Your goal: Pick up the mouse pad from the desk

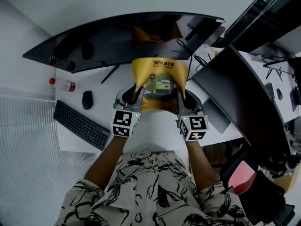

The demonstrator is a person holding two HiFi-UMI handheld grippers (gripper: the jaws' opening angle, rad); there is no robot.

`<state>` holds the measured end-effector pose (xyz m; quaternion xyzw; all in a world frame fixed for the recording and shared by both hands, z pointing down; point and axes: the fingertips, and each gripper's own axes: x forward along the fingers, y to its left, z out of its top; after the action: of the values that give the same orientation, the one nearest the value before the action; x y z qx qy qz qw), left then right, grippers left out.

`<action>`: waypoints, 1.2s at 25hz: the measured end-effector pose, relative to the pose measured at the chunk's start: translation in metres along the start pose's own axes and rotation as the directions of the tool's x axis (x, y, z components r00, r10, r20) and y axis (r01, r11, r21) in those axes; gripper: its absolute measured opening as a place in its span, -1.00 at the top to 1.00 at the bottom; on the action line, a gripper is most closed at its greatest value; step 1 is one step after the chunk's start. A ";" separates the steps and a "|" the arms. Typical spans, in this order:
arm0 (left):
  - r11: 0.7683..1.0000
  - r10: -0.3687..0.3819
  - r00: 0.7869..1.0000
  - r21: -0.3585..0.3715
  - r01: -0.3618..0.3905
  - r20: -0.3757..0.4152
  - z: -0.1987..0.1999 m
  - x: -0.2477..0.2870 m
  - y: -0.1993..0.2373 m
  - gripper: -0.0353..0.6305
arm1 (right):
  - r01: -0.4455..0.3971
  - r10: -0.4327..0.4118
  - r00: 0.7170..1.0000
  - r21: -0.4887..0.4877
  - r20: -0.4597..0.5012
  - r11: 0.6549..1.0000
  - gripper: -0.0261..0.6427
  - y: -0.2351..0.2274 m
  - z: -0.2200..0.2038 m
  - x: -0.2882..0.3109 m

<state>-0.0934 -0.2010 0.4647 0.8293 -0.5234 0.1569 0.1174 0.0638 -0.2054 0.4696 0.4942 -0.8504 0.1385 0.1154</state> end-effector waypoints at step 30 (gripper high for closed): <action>0.990 0.017 0.951 0.129 -0.059 0.308 0.177 -0.064 0.002 0.62 | 0.001 0.030 0.952 -0.099 0.305 0.995 0.76 0.017 0.177 -0.048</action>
<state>-0.0969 -0.2121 0.2769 0.8394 -0.5391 0.0644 -0.0253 0.0618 -0.2199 0.2862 0.4971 -0.8674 0.0195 0.0055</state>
